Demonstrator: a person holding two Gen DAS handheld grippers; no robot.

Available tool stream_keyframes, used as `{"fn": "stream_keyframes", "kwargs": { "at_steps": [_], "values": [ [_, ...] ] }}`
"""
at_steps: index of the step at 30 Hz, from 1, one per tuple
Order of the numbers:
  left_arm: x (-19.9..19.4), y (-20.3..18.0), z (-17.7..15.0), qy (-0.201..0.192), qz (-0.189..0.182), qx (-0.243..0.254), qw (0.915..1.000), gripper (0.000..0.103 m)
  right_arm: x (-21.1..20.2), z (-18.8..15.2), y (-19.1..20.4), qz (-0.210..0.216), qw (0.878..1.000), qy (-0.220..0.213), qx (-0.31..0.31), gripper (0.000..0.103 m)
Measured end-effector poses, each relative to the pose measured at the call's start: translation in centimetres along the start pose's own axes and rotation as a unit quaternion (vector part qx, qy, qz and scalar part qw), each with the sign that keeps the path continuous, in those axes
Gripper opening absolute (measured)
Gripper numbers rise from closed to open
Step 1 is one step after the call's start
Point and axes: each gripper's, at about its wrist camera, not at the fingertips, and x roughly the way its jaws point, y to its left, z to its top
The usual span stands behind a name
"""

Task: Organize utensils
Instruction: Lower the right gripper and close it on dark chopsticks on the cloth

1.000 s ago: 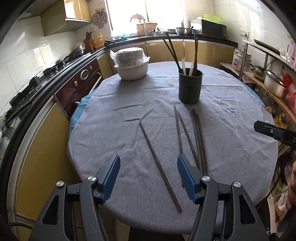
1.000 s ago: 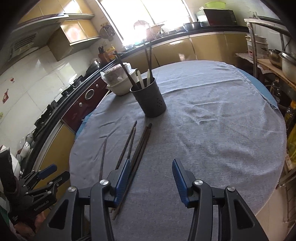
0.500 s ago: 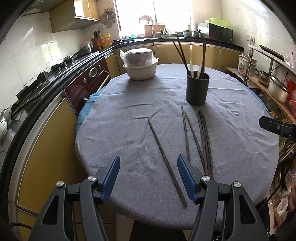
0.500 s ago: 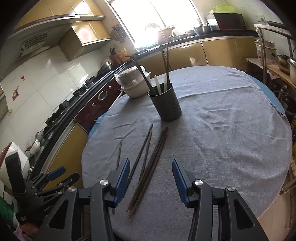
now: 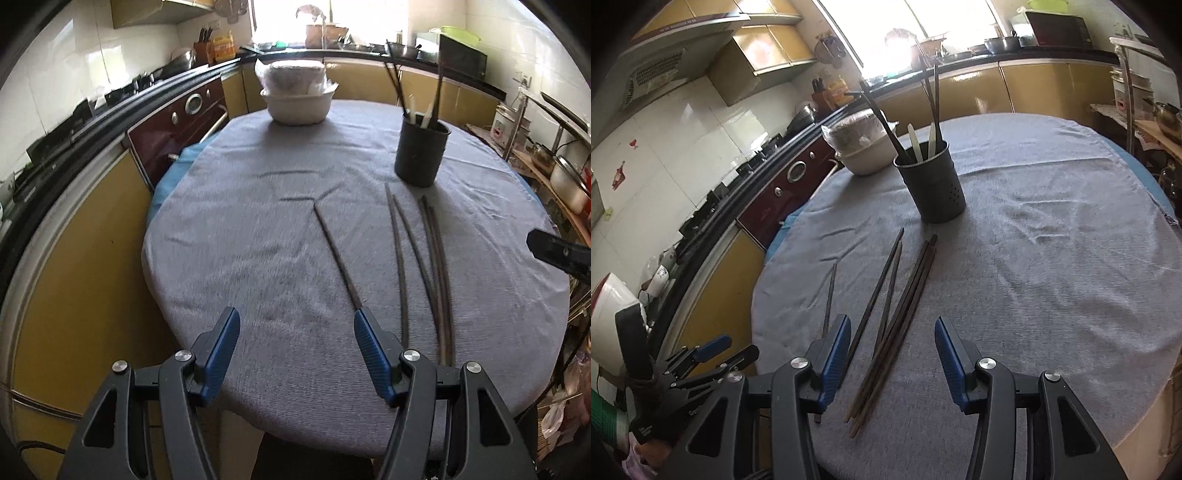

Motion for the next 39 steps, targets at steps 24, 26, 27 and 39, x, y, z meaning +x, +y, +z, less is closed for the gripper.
{"fn": "stream_keyframes", "kwargs": {
  "at_steps": [24, 26, 27, 39],
  "values": [
    [3.9, 2.0, 0.4, 0.029, -0.013, -0.026, 0.9992, 0.065, 15.9, 5.3, -0.1, -0.123, 0.980, 0.157, 0.007, 0.027],
    [3.9, 2.1, 0.4, 0.030, -0.014, -0.029, 0.9990, 0.065, 15.9, 5.0, 0.3, -0.129, 0.979, 0.156, -0.007, 0.022],
    [3.9, 2.1, 0.4, 0.030, -0.015, -0.030, 0.9990, 0.065, 15.8, 4.9, 0.4, -0.128, 0.980, 0.155, -0.009, 0.021],
    [3.6, 0.7, 0.5, 0.031, -0.018, -0.013, 0.9993, 0.065, 10.3, 4.5, -6.3, -0.139, 0.982, 0.120, 0.050, 0.001]
  ]
}}
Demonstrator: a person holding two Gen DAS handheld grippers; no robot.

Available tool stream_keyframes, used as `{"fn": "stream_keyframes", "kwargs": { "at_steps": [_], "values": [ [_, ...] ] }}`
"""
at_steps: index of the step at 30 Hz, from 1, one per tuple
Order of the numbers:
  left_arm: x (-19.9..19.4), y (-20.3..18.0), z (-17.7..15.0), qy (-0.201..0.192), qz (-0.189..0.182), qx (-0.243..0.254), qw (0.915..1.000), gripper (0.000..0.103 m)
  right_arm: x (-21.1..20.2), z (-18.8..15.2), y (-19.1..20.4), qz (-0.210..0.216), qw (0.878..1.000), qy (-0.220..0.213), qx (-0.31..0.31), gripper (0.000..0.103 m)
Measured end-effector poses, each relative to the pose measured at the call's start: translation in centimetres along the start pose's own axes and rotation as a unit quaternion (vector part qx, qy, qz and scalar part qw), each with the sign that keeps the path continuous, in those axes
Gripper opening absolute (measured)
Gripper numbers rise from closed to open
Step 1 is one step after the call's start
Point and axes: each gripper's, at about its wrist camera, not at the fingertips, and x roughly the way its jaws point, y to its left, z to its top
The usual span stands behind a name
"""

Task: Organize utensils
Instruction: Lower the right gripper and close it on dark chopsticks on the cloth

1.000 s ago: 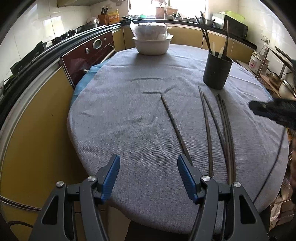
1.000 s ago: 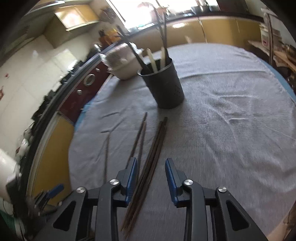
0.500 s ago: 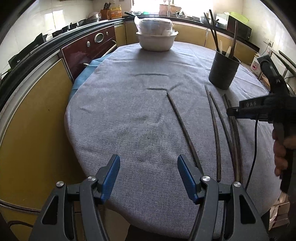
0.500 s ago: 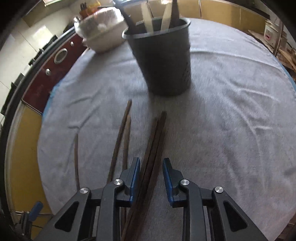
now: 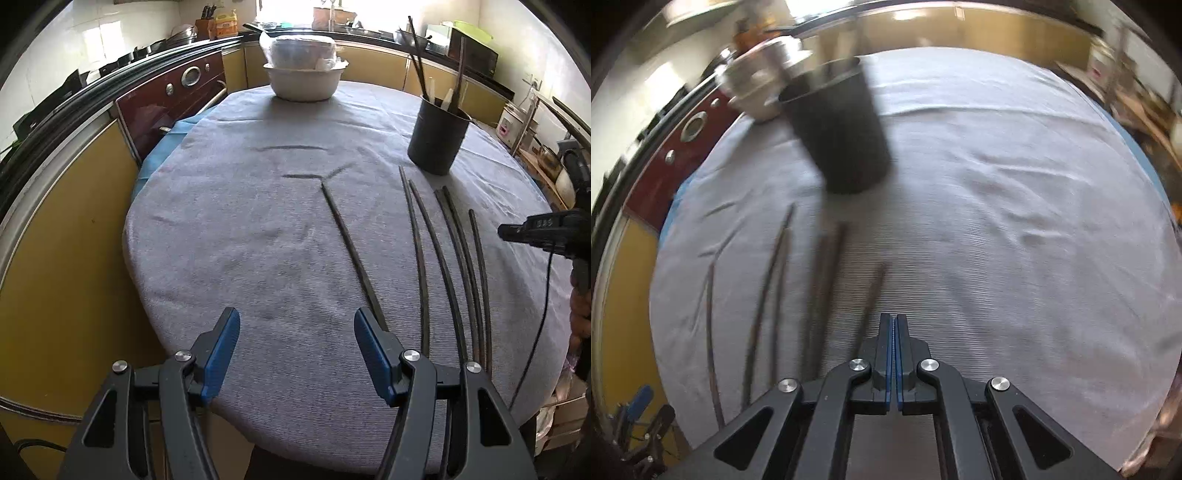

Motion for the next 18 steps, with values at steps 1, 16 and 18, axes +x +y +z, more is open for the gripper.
{"fn": "stream_keyframes", "kwargs": {
  "at_steps": [1, 16, 18],
  "values": [
    [0.0, -0.2, 0.1, 0.000, 0.000, 0.003, 1.0000, 0.065, -0.4, 0.0, -0.7, 0.016, 1.000, -0.002, 0.010, 0.001],
    [1.1, -1.8, 6.0, 0.008, -0.049, 0.029, 0.9984, 0.065, 2.5, 2.7, 2.3, 0.022, 0.999, 0.034, 0.015, 0.025],
    [1.8, -1.8, 7.8, 0.019, -0.070, 0.026, 0.9970, 0.065, 3.5, 2.9, 2.7, 0.004, 0.999, 0.048, 0.017, 0.025]
  ]
}}
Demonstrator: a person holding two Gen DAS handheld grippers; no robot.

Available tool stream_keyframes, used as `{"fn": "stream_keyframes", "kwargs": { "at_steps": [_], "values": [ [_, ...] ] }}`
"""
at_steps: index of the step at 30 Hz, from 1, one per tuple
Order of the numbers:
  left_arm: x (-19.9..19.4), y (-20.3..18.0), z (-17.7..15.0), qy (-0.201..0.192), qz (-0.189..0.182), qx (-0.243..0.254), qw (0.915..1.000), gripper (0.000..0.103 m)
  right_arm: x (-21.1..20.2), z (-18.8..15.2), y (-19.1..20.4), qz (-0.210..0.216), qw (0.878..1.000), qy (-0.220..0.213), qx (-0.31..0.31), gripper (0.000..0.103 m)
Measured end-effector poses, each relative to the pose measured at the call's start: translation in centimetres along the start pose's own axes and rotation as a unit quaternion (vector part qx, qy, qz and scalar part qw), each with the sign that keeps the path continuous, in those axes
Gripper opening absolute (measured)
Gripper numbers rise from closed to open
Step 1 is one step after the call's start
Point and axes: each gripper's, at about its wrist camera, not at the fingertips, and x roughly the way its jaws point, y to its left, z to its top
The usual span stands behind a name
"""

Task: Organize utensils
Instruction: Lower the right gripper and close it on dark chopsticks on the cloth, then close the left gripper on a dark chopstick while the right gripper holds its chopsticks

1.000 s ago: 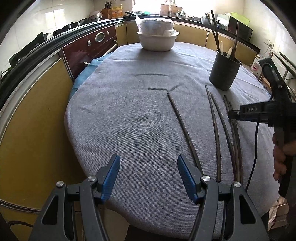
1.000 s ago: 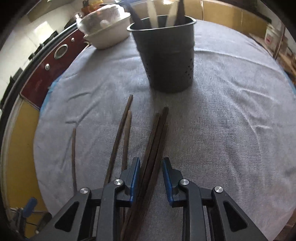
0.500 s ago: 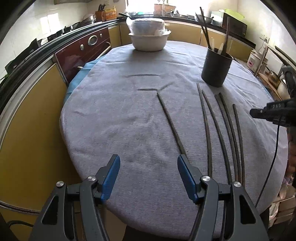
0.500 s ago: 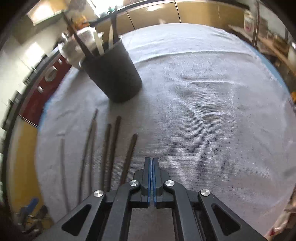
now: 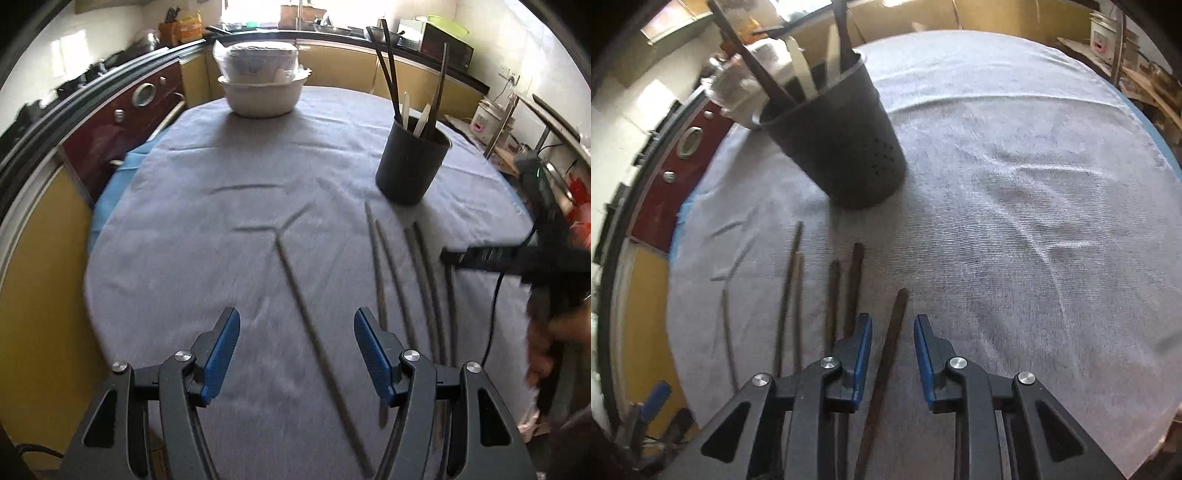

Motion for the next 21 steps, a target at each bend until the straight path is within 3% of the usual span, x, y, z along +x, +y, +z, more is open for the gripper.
{"fn": "stream_keyframes", "kwargs": {
  "at_steps": [2, 5, 11, 21],
  "values": [
    [0.8, 0.1, 1.5, 0.010, -0.021, -0.006, 0.9997, 0.065, 0.2, 0.1, 0.7, -0.021, 1.000, -0.004, -0.012, 0.023],
    [2.7, 0.2, 4.1, 0.036, -0.051, -0.024, 0.9978, 0.065, 0.5, 0.0, 1.3, -0.042, 0.999, -0.010, -0.032, 0.012],
    [7.0, -1.4, 8.5, 0.096, -0.104, -0.033, 0.9894, 0.064, -0.1, -0.7, -0.1, -0.025, 0.999, -0.008, -0.037, 0.009],
    [13.3, -5.0, 12.2, 0.153, -0.070, -0.005, 0.9858, 0.064, -1.3, -1.5, -2.9, -0.002, 0.999, -0.005, -0.054, 0.008]
  ]
}}
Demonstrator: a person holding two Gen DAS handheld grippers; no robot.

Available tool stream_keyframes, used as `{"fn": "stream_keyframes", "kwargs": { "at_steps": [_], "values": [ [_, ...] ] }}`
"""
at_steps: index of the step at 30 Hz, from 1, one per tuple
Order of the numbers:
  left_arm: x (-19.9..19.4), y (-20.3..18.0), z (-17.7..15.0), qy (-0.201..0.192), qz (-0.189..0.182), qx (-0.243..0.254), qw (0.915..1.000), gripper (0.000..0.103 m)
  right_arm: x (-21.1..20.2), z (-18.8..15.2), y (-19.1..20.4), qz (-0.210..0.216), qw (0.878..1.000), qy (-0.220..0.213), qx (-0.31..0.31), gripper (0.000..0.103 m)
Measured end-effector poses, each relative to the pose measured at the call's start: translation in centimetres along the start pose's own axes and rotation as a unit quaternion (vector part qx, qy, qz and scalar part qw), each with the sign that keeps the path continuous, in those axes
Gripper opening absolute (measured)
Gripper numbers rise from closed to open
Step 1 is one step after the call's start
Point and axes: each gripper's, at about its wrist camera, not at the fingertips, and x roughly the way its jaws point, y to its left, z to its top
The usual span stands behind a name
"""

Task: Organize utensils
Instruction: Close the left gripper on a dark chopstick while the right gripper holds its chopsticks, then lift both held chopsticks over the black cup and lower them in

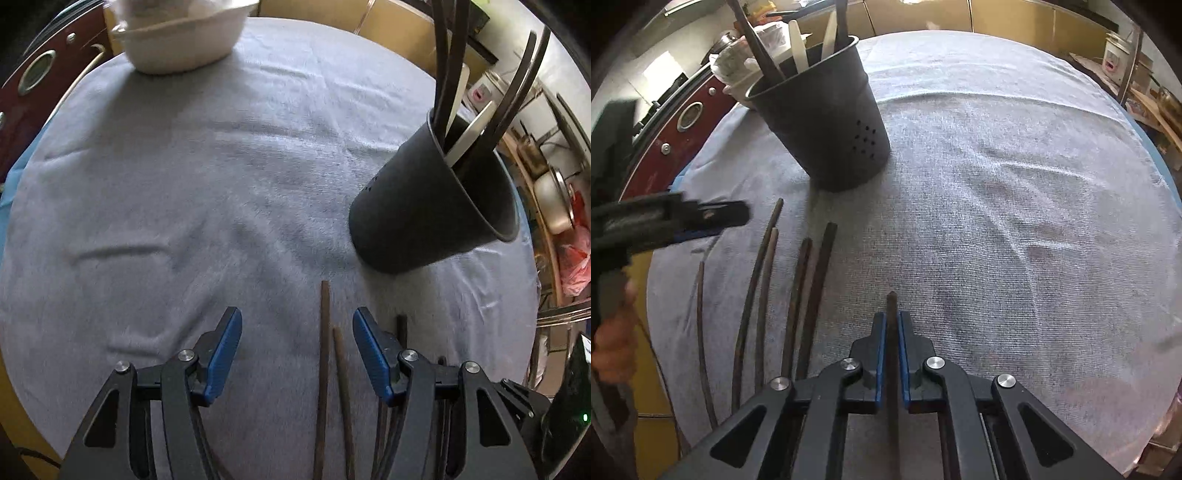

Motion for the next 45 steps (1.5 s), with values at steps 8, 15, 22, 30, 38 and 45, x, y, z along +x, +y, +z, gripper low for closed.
{"fn": "stream_keyframes", "kwargs": {
  "at_steps": [8, 15, 22, 30, 38, 45],
  "values": [
    [1.6, -1.7, 1.4, 0.009, 0.014, 0.012, 0.9998, 0.039, 0.1, -0.1, 0.1, 0.001, 1.000, -0.001, -0.013, 0.009],
    [2.1, -2.6, 1.9, 0.001, 0.024, 0.027, 0.9993, 0.017, 0.0, 0.0, 0.3, -0.001, 1.000, -0.001, -0.019, 0.009],
    [1.4, -2.0, 0.4, -0.012, 0.011, 0.028, 0.9995, 0.005, 0.0, 0.4, 1.3, -0.011, 1.000, 0.002, -0.023, 0.009],
    [-2.2, 0.1, -2.6, -0.063, -0.004, 0.019, 0.9978, 0.005, -0.6, 0.1, 2.6, -0.011, 1.000, -0.016, -0.024, 0.007],
    [-10.6, 0.6, -5.3, -0.152, -0.029, 0.022, 0.9877, 0.005, -7.9, 0.2, 3.8, 0.036, 0.991, -0.125, -0.035, 0.006],
    [-17.1, -0.8, -6.9, -0.228, -0.039, 0.026, 0.9726, 0.005, -14.3, 0.0, 4.0, 0.081, 0.970, -0.226, -0.033, 0.006]
  ]
}}
